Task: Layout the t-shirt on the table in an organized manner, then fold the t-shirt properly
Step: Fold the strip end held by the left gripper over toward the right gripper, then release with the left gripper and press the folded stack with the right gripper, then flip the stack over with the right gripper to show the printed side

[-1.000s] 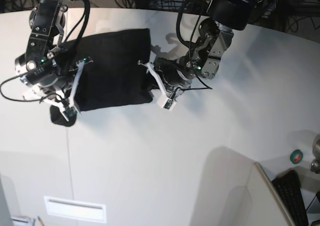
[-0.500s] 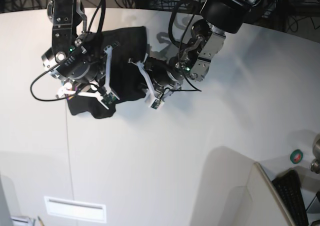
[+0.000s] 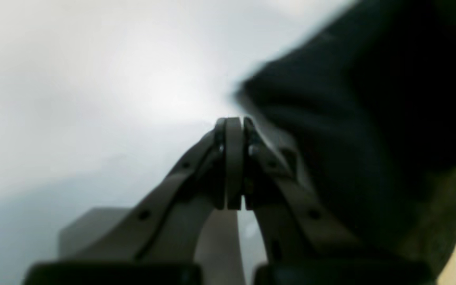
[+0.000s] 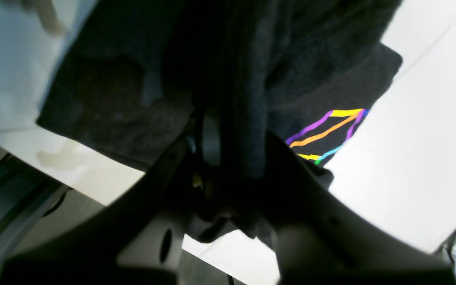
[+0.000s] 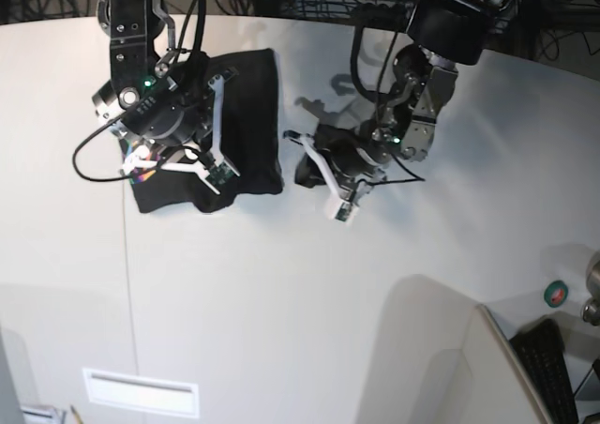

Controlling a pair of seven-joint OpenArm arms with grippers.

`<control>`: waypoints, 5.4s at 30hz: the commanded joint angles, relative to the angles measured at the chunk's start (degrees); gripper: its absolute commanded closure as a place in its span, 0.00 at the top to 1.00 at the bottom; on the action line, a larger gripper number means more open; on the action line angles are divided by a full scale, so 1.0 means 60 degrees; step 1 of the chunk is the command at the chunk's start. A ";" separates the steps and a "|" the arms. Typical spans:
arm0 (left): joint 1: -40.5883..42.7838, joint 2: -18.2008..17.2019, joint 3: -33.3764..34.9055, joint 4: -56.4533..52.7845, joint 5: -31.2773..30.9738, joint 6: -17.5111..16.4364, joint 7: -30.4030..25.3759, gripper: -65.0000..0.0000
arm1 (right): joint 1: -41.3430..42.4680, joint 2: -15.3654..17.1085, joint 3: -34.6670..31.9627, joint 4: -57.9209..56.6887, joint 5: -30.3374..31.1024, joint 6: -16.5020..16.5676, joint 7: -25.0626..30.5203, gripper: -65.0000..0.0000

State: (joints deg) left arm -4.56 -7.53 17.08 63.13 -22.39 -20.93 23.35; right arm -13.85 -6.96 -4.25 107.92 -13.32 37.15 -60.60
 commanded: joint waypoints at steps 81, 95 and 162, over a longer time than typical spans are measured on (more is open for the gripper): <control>0.3170 -0.2122 -0.4671 0.2013 -0.0070 -0.0124 -0.0163 0.00 | -0.0146 0.1036 -0.1687 -0.1100 0.2594 -0.0059 0.0056 0.00; 0.3155 -0.2137 -0.4671 0.1998 -0.0070 -0.0124 -0.0163 0.00 | 0.1143 0.1109 0.0071 -0.0822 0.2579 -0.0059 -0.0457 0.00; 0.2760 -0.1448 -0.2810 0.2481 -0.0129 -0.0109 -0.0149 0.00 | 0.0484 0.0831 -0.3460 -0.2287 0.2609 -0.2125 0.0495 0.00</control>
State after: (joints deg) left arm 12.40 -15.66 0.45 76.93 -22.59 -21.23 23.40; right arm -11.38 -1.89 -25.12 93.43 2.20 24.40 -58.22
